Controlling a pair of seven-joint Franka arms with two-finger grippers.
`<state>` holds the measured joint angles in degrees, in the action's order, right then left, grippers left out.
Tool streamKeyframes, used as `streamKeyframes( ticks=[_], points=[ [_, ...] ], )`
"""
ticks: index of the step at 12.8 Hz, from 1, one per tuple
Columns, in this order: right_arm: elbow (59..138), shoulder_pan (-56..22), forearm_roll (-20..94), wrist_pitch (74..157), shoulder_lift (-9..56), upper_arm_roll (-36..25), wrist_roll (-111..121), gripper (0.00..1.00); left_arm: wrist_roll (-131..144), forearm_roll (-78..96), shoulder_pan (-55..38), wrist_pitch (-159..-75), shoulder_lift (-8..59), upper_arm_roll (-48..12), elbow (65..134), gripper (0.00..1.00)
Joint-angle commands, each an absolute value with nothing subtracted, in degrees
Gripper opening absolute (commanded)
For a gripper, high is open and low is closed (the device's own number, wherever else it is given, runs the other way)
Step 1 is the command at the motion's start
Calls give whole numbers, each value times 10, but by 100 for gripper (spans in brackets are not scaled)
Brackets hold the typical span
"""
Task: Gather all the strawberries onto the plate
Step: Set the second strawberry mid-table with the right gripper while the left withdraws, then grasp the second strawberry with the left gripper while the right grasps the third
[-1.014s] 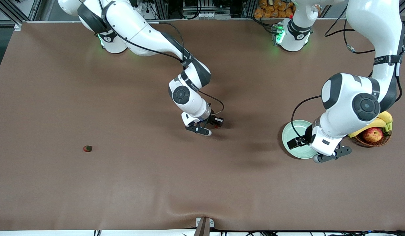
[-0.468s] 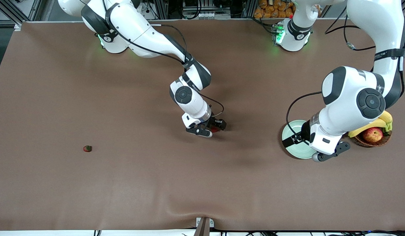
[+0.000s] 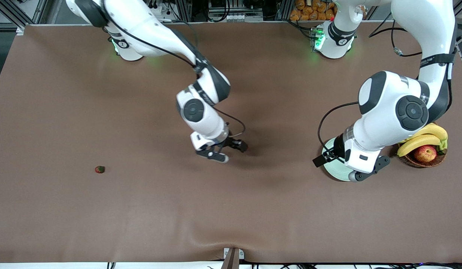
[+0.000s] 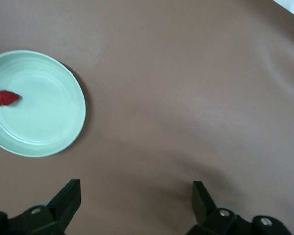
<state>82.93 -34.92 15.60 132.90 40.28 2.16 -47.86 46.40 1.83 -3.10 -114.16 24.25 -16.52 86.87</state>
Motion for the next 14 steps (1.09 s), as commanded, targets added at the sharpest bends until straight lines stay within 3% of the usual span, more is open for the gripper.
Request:
streamKeyframes(
  ticks=[1,4,6,11,14],
  points=[
    [914,-282,150,1286,312,29,-413,100,496,25,-39,-1129,243,-172,857,100],
    [998,-196,150,1283,250,29,-300,100,551,27,-66,-1133,256,-180,856,100],
    [1015,-124,149,1261,231,29,-214,100,620,25,-101,-1147,299,-178,814,100],
    [1020,21,63,1204,229,26,-20,100,706,6,-189,-1294,397,-170,787,100],
    [1056,57,2,1243,233,26,9,100,756,-32,-253,-1305,421,-131,792,100]
  ],
)
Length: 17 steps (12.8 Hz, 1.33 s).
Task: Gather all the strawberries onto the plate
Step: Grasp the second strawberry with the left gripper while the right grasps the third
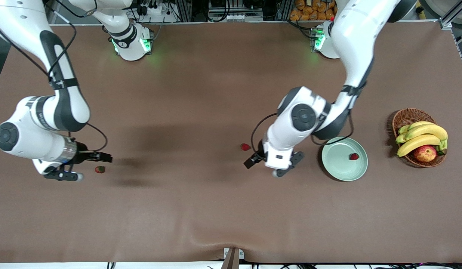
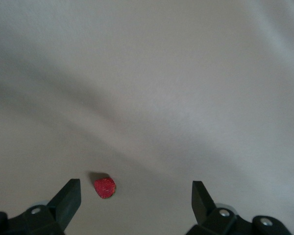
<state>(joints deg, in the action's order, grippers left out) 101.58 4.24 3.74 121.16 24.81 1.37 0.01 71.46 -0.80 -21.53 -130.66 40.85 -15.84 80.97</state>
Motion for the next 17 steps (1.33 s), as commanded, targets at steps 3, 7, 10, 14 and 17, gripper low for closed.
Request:
streamKeyframes(
  ticks=[3,7,10,14,17],
  points=[
    [1079,76,-44,1357,261,25,9,100,822,-71,-273,-1305,447,-127,805,100],
    [1019,84,-54,1361,328,25,-50,100,914,-113,-292,-1305,491,-127,802,100],
    [994,83,-54,1358,365,25,-112,100,939,-114,-303,-1305,492,-127,804,100],
    [972,86,-54,1358,395,25,-114,100,942,-115,-315,-1305,506,-127,805,100],
    [960,88,-54,1358,410,25,-113,100,947,-115,-316,-1304,508,-127,805,88]
  ],
)
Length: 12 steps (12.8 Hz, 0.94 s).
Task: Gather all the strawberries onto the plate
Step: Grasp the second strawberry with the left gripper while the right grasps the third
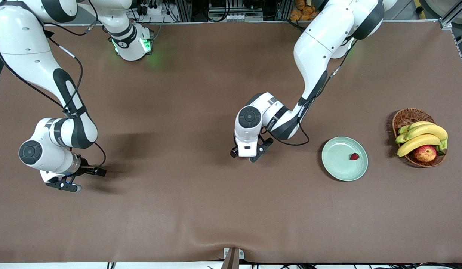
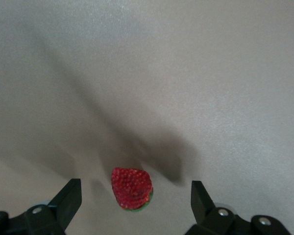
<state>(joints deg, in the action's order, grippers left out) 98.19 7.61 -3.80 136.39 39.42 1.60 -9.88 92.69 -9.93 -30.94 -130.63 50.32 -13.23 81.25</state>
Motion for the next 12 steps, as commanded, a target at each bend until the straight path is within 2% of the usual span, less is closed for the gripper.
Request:
streamKeyframes(
  ticks=[1,6,9,11,12],
  points=[
    [962,88,-53,1357,410,25,-114,100,947,-115,-315,-1305,508,-127,806,83],
    [965,91,-53,1324,410,25,-105,100,945,-116,-310,-1303,509,-127,806,52],
    [969,90,-53,1324,409,25,-105,100,941,-116,-311,-1304,516,-127,805,26],
    [969,91,-53,1324,409,25,-105,100,941,-117,-311,-1302,513,-123,806,4],
    [969,91,-53,1324,409,25,-104,83,941,-117,-310,-1301,508,-120,805,0]
  ],
)
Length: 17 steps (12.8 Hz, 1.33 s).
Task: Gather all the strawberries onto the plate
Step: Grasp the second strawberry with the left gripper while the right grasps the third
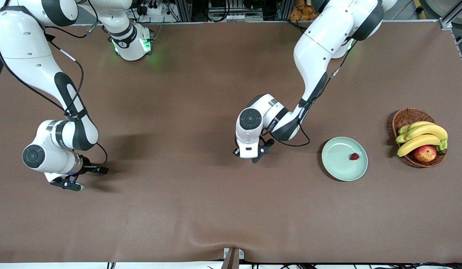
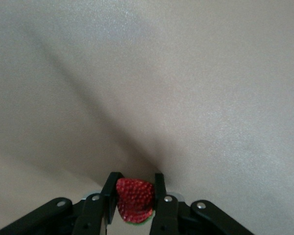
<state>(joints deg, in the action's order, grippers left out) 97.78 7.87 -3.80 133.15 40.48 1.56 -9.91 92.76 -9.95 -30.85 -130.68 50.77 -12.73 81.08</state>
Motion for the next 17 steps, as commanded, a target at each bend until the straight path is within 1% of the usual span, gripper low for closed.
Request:
streamKeyframes(
  ticks=[1,2,3,4,6,9,11,13,15,17],
  points=[
    [969,90,-53,1324,409,25,-92,55,941,-116,-310,-1298,499,-119,802,0],
    [969,91,-53,1323,409,25,-75,29,947,-113,-306,-1294,491,-120,797,0],
    [969,91,-53,1323,408,25,-68,5,946,-111,-300,-1292,477,-120,797,0],
    [969,91,-53,1322,408,25,-68,0,945,-109,-288,-1291,468,-121,797,0],
    [969,90,-53,1310,406,25,-68,0,942,-108,-280,-1255,434,-123,797,0],
    [968,87,-53,1308,399,25,-62,0,958,-106,-257,-1242,377,-124,802,0],
    [967,81,-53,1304,380,29,-47,0,948,-97,-224,-1222,348,-129,802,0],
    [967,53,-52,1279,357,38,-48,0,897,-61,-191,-1195,323,-132,802,0],
    [963,10,-43,1249,341,44,-51,0,823,-29,-149,-1145,300,-133,802,0],
    [962,-23,-6,1249,341,74,-82,0,732,-17,-120,-1098,282,-133,814,0]
  ],
)
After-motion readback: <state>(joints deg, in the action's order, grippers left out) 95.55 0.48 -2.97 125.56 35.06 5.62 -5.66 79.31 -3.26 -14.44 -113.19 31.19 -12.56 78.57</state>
